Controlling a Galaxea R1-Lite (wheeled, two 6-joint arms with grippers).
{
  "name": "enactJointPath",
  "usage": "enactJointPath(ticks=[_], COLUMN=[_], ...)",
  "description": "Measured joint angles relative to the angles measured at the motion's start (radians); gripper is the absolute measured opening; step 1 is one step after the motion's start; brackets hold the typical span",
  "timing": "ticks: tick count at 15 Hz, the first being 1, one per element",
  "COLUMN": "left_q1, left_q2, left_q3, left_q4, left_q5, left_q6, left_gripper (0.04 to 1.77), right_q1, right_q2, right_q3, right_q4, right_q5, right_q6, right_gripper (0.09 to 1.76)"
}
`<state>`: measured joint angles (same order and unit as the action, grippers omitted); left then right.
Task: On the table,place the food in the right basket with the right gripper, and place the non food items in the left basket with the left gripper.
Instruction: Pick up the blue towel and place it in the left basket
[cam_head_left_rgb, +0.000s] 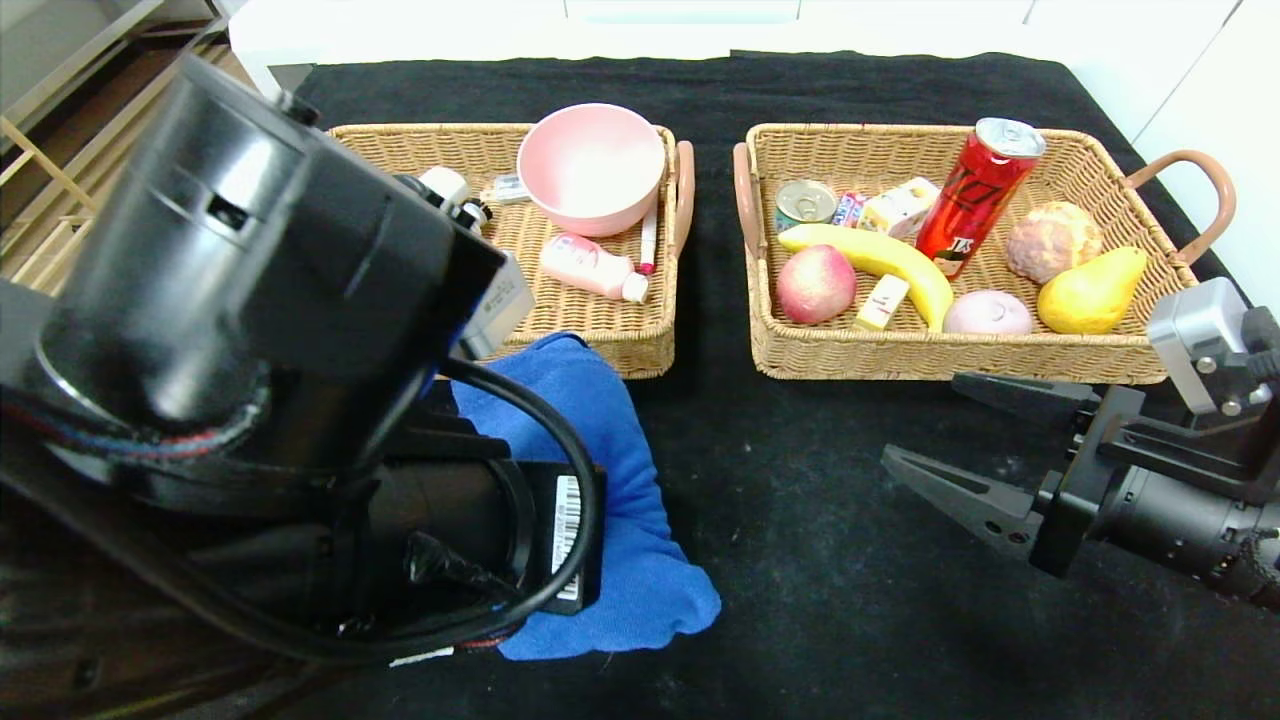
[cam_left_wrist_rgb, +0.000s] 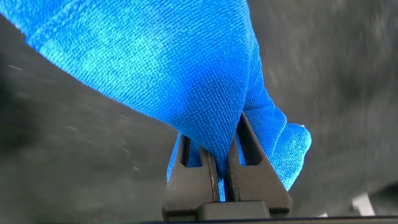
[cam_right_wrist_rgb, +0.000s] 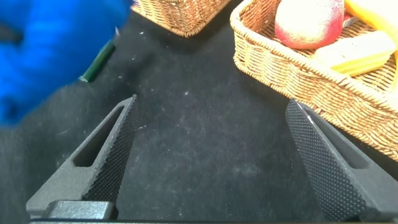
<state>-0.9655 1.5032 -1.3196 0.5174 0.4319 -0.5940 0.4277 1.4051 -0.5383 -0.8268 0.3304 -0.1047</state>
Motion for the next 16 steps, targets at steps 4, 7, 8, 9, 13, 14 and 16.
enactJointPath(ticks=[4,7,8,9,13,14,16], left_q1=[0.104,0.198,0.229,0.26,0.385,0.409,0.443], left_q2=[-0.037,-0.047,-0.044,-0.037,0.013,0.027,0.058], left_q3=[-0.044,-0.105,-0.127,-0.146,-0.186,-0.201,-0.238], left_q4=[-0.002,-0.006,-0.016,-0.034,-0.158,-0.176,-0.184], left_q5=[0.001,0.0,-0.001,-0.001,-0.011,-0.012,-0.013], left_q6=[0.058,0.115,0.127,0.137,0.212,0.229,0.241], left_gripper=[0.18,0.18,0.18,0.18,0.18,0.18,0.18], right_q1=[0.005,0.021,0.024,0.024,0.026,0.026,0.026], right_q2=[0.0,-0.006,-0.01,-0.013,-0.021,-0.021,-0.022], right_q3=[0.001,0.006,0.007,0.007,0.006,0.006,0.006], right_q4=[-0.001,-0.001,-0.001,-0.001,-0.001,-0.001,-0.001], right_q5=[0.0,-0.002,-0.002,-0.003,-0.001,-0.001,-0.001], right_q6=[0.0,0.0,-0.001,0.0,0.0,0.0,0.0], right_gripper=[1.71,1.71,1.71,1.71,1.71,1.71,1.71])
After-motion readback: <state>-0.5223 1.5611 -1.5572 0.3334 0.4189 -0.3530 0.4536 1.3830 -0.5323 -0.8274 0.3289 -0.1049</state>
